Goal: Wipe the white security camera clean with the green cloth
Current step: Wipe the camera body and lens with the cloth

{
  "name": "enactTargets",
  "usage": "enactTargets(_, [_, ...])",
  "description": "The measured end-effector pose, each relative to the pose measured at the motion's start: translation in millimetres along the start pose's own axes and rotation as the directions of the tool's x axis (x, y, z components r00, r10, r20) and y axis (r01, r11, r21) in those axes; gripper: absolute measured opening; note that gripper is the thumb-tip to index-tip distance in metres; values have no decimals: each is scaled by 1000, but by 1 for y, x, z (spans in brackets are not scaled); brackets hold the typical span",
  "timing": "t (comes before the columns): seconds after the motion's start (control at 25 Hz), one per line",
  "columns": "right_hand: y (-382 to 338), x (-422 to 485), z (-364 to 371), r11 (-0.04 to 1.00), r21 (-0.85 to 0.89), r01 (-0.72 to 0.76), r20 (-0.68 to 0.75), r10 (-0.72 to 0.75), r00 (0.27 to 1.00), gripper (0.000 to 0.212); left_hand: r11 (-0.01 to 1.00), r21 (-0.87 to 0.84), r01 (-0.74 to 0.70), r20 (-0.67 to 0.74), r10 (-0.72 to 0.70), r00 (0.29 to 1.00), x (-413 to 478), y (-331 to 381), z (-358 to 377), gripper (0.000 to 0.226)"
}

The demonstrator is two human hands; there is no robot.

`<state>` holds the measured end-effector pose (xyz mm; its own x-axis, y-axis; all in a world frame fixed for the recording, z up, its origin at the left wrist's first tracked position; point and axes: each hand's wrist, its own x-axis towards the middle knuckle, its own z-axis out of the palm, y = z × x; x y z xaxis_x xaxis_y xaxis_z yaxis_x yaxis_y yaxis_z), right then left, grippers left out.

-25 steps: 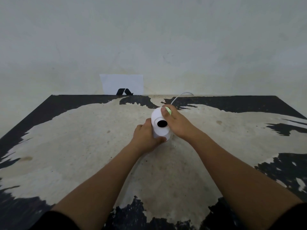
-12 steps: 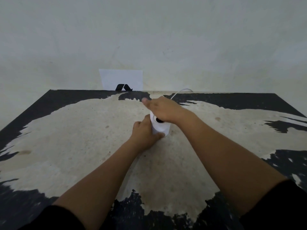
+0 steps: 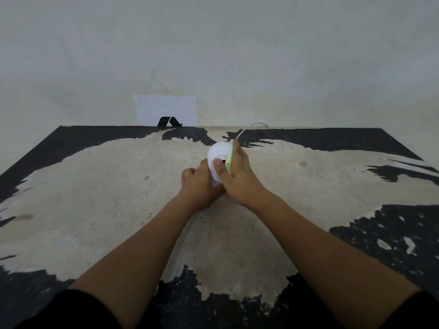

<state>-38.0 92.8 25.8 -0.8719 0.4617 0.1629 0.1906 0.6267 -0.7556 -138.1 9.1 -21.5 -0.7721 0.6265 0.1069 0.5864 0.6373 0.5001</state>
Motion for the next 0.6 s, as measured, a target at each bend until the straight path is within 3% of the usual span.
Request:
enactTargets(0.12, [-11,3,-1,854,-466,233,68,-228,971,77,989,148,29,-14,-27,1000,1,3,3,64])
enactTargets(0.28, [-32,21,1,672,-684,284,161,-241,957,75,959,274,73,2,-76,997,7,6,7,64])
enactTargets(0.36, [-39,34,-1,672,-694,258,171,-195,966,71,970,240,47,18,-53,998,6,7,4,71])
enactTargets(0.44, [-42,45,-9,735,-638,229,182,-146,973,71,996,84,41,13,-42,999,1,5,-1,73])
enactTargets(0.52, [-45,53,-19,858,-491,148,205,-51,977,73,997,-50,61,-3,-62,998,-8,7,-7,78])
enactTargets(0.6, [-48,54,-29,959,-282,-9,216,72,974,77,996,-76,43,-19,-45,999,-12,6,-8,79])
